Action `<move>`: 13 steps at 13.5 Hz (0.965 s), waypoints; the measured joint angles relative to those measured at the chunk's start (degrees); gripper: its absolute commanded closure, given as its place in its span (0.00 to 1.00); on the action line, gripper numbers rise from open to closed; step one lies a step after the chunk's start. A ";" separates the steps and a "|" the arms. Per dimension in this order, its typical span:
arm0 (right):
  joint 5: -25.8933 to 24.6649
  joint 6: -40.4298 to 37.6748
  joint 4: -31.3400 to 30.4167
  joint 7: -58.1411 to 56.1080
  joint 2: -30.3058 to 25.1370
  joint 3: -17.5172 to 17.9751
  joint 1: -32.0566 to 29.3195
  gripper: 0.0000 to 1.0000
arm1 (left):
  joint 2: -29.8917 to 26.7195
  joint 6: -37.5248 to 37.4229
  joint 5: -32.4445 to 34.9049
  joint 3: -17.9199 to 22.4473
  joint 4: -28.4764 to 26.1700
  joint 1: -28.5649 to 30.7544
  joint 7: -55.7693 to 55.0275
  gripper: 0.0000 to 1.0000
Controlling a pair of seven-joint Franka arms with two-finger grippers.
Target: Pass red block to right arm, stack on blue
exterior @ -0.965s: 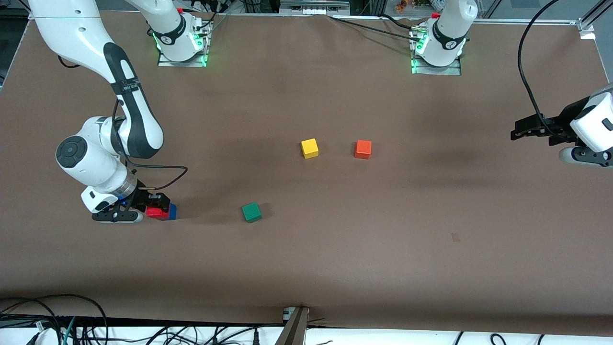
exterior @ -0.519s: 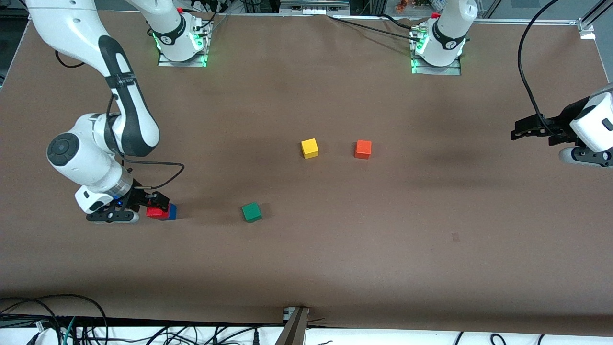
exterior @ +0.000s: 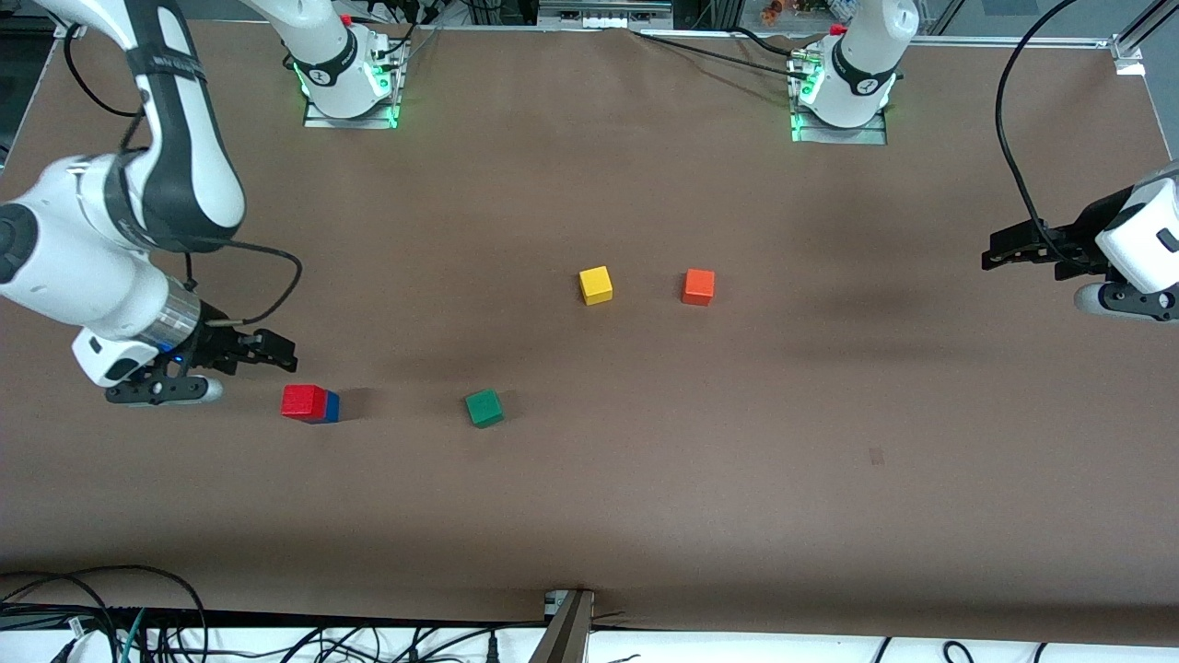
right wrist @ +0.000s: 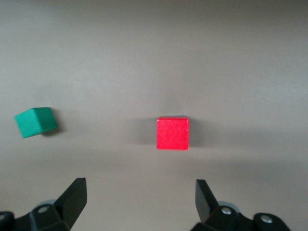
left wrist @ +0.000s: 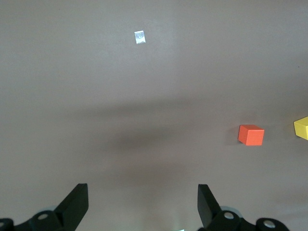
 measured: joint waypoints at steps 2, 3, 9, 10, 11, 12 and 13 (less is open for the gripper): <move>-2.44 -4.62 0.67 0.18 -2.89 -0.21 -0.02 0.00 | 0.02 0.00 0.00 0.00 0.02 0.00 0.00 0.00; -3.96 -7.09 0.77 0.61 -4.55 -0.22 -0.02 0.00 | 0.03 0.00 0.00 0.00 0.02 0.00 0.00 0.00; -6.62 -20.81 2.41 1.77 -13.70 -0.21 -0.02 0.00 | 0.07 -0.10 0.00 -0.01 0.02 0.00 0.00 0.00; -6.71 -22.46 3.80 1.81 -14.06 -0.21 -0.02 0.00 | 0.07 -0.10 0.00 -0.02 0.02 0.00 0.00 0.00; -6.73 -24.02 5.25 1.84 -14.12 -0.22 -0.02 0.00 | 0.07 -0.11 0.00 -0.02 0.02 0.00 0.00 0.00; -6.74 -25.61 6.52 1.92 -14.12 -0.23 -0.03 0.00 | 0.08 -0.11 0.00 -0.02 0.02 0.00 0.00 0.00; -6.74 -27.08 7.43 1.98 -14.12 -0.25 -0.03 0.00 | 0.08 -0.11 0.00 -0.02 0.02 0.00 0.00 0.00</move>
